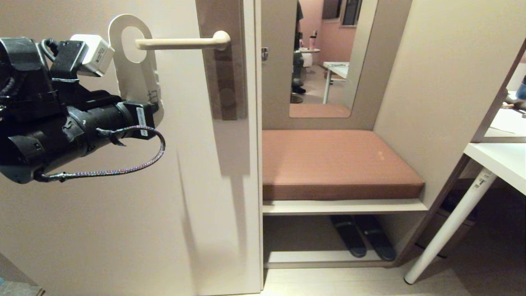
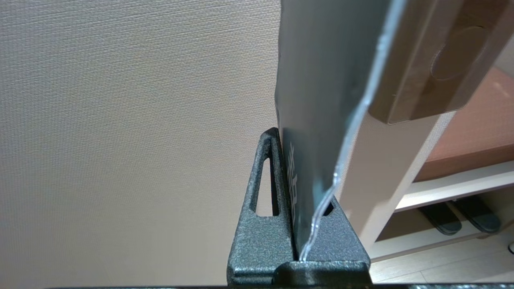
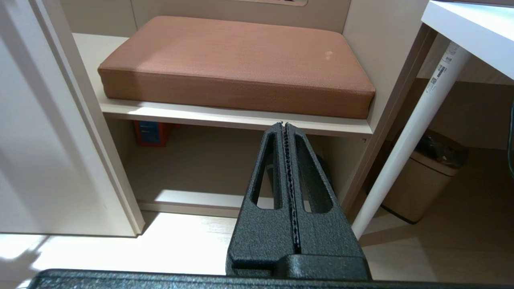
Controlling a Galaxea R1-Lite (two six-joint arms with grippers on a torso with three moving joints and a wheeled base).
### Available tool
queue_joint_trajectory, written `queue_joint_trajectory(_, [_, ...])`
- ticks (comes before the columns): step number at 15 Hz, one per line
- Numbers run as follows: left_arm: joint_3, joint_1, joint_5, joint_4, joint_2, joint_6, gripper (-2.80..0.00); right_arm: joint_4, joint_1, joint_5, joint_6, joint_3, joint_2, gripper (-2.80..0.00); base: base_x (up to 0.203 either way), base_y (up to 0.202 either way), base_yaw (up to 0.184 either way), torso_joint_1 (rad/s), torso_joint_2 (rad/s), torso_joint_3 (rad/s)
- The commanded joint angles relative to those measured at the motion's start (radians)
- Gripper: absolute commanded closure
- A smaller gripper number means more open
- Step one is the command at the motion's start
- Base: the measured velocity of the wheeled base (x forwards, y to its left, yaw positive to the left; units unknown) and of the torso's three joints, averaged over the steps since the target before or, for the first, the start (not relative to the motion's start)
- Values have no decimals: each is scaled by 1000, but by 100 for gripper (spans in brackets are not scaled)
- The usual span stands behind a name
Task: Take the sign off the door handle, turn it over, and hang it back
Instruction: Hang the sign back with the other side facing out
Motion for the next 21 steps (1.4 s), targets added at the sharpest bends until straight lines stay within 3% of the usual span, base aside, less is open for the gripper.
queue_joint_trajectory(1, [-2, -19, 12, -2, -2, 1, 0, 0, 0, 0, 0, 0, 0, 0, 0, 0, 0, 0, 0, 0])
queue_joint_trajectory(17, [-15, -162, 137, -2, 2, 13, 0, 0, 0, 0, 0, 0, 0, 0, 0, 0, 0, 0, 0, 0])
queue_joint_trajectory(21, [-22, -174, 141, -2, 15, 13, 0, 0, 0, 0, 0, 0, 2, 0, 0, 0, 0, 0, 0, 0])
